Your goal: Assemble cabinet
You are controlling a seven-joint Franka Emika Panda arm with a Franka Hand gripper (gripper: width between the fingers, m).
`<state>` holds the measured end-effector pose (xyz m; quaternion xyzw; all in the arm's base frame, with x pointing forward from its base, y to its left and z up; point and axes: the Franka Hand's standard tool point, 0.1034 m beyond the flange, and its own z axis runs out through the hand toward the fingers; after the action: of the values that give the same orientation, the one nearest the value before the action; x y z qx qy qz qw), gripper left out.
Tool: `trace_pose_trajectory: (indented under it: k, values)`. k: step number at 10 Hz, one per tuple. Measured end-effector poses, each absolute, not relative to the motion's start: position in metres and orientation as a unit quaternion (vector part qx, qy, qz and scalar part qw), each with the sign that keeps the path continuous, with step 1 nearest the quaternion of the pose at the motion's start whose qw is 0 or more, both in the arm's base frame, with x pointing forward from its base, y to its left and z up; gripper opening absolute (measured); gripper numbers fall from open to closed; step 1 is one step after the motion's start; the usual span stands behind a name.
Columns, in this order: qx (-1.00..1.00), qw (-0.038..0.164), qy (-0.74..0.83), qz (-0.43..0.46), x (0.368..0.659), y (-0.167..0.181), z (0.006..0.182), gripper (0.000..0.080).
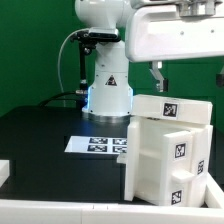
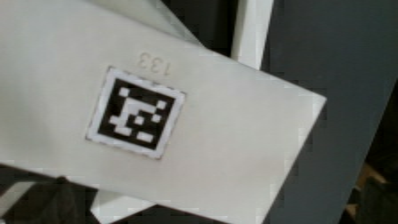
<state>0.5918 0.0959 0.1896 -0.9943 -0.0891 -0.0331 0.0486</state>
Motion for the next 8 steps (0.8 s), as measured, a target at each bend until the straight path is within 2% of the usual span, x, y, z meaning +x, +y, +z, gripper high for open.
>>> trace_pose_trajectory:
  k: [2,6,8]
  values:
    - [-0.958,0.014,-0.285,-0.037,0.589,0.097,0.184,0.0796]
    - [-0.916,0.004,-0.399,-0.036,0.589,0.092,0.184,0.0796]
    - [-0.870,-0.004,-0.492,-0.031,0.584,0.081,0.175,0.0796]
